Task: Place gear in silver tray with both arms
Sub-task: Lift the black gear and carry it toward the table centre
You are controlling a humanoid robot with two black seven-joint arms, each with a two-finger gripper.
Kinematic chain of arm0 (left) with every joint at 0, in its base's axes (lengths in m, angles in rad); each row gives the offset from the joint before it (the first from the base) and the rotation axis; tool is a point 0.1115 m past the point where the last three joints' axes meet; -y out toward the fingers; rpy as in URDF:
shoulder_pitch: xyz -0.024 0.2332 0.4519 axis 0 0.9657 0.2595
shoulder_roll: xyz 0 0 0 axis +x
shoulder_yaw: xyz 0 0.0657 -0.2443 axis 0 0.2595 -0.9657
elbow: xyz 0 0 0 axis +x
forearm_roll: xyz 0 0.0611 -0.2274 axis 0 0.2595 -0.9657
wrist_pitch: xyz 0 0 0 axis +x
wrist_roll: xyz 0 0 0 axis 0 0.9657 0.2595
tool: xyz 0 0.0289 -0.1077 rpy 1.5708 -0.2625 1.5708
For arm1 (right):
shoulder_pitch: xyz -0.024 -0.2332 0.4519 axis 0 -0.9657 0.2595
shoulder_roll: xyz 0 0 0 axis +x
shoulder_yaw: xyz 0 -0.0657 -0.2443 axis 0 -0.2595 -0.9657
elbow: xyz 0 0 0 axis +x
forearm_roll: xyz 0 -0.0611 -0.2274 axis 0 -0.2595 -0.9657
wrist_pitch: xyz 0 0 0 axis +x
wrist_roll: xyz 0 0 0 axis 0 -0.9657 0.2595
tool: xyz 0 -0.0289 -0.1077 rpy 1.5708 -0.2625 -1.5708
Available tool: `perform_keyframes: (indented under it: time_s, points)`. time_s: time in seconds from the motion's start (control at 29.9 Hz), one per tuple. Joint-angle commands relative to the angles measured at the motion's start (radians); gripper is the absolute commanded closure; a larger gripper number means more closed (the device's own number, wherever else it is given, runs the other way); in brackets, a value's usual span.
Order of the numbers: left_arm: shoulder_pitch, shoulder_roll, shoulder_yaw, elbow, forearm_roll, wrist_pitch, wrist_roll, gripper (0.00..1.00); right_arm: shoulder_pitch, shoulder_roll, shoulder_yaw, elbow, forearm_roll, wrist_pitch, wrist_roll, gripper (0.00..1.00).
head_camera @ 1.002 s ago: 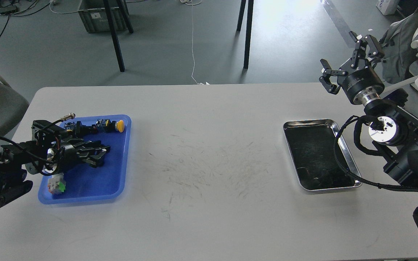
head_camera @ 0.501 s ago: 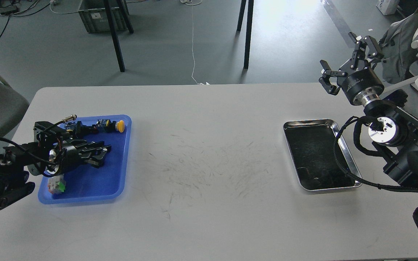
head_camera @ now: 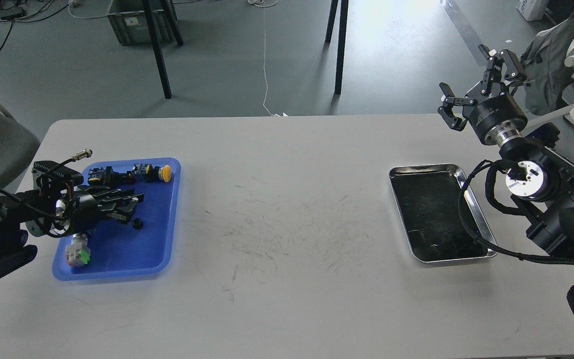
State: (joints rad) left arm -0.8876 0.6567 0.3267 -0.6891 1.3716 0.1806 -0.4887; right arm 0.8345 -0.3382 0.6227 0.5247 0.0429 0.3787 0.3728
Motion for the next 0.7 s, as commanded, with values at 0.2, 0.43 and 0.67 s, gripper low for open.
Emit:
perform_keyframes:
  time_s: [0.2,0.43,0.67]
  points:
    - [-0.123,0.09,-0.133,-0.199,-0.011,-0.052,0.0,0.75,0.002,0.001,0.0,0.0,0.0,0.0,0.0,0.01]
    - [-0.273,0.02,-0.137,-0.282,-0.008,-0.102,0.0,0.75,0.006,-0.001,0.0,0.0,0.0,-0.001,0.0,0.01]
    - [-0.327,-0.208,-0.124,-0.236,0.01,-0.105,0.0,0.75,0.015,-0.01,0.0,-0.003,0.0,-0.003,-0.002,0.01]
